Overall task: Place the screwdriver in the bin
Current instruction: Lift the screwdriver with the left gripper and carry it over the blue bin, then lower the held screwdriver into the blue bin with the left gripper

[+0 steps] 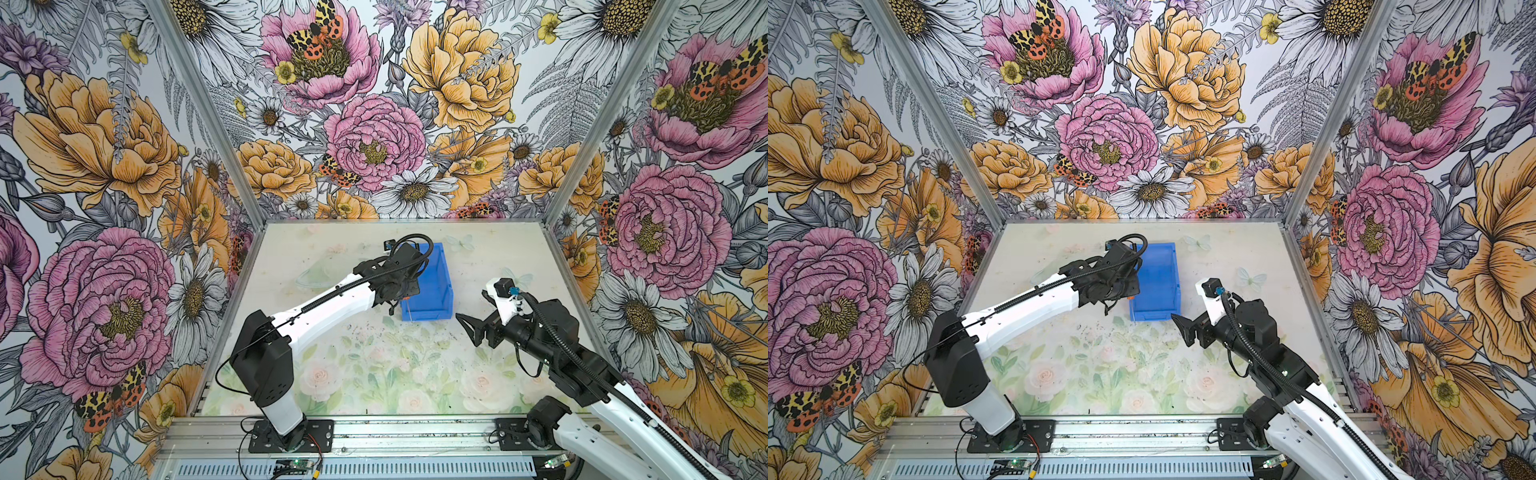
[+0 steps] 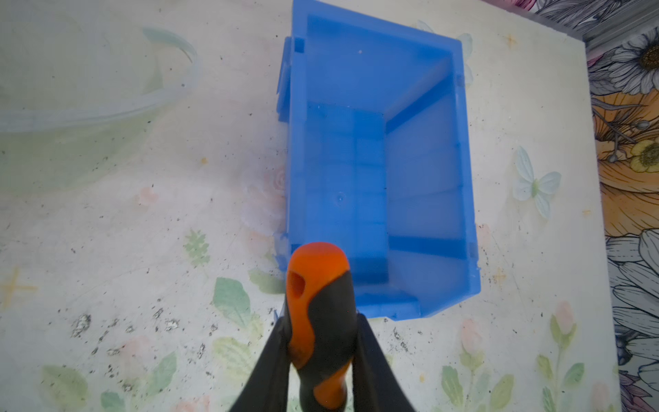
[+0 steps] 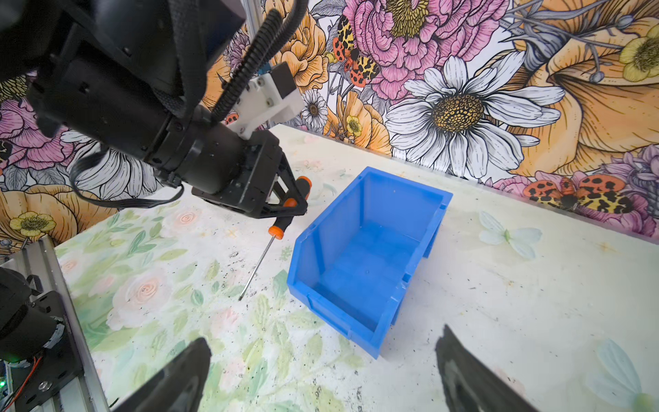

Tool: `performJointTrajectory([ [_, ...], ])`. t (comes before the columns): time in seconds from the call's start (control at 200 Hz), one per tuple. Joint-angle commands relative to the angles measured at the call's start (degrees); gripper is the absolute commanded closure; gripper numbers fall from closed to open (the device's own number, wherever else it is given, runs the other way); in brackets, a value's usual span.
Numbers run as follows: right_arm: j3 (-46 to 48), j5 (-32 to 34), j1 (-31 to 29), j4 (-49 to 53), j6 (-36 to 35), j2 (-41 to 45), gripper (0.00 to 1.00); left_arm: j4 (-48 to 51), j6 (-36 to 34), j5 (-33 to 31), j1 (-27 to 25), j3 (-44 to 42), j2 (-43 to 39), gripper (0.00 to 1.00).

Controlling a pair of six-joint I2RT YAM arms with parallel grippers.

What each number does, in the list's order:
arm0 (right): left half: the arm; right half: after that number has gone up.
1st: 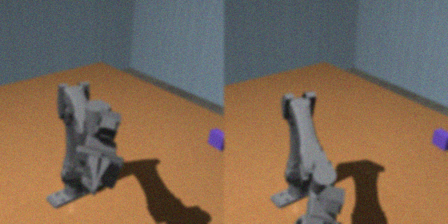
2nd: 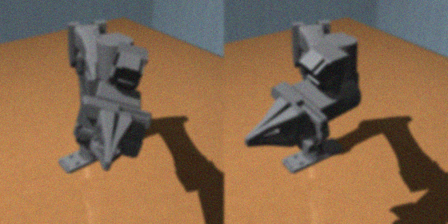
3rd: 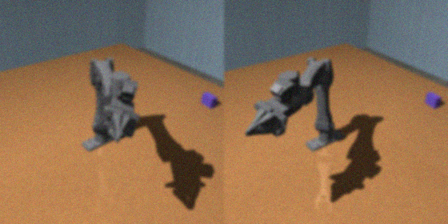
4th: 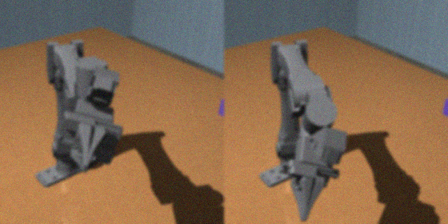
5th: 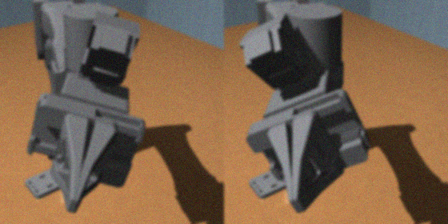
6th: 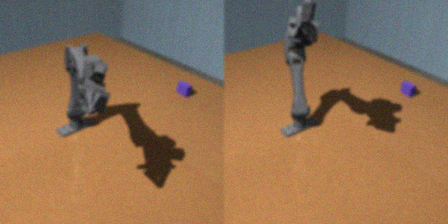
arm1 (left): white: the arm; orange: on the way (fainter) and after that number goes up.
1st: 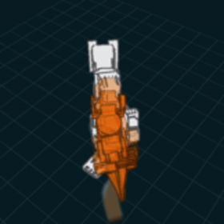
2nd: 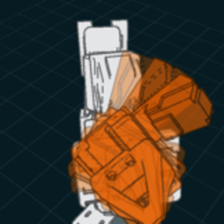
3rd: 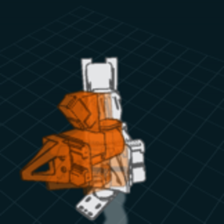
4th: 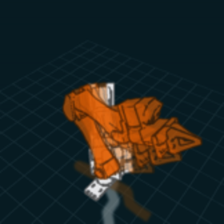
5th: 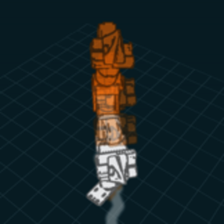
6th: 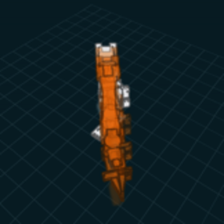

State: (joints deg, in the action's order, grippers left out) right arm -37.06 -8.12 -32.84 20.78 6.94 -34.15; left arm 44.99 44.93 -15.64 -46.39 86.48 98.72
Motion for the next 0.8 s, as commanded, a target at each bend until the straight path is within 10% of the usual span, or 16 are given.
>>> performJointTrajectory([
  [0.0, 1.1, 2.6, 0.7, -0.3, 1.2, 1.4, 0.00, -0.2, -2.7, 1.1, -0.4, 5.6, 4.2, 1.00],
  [0.796, 0.8, 3.8, 2.4, 0.6, 2.5, -0.2, 0.00, 4.1, -7.9, -0.5, 3.4, 30.7, 31.2, 1.00],
])
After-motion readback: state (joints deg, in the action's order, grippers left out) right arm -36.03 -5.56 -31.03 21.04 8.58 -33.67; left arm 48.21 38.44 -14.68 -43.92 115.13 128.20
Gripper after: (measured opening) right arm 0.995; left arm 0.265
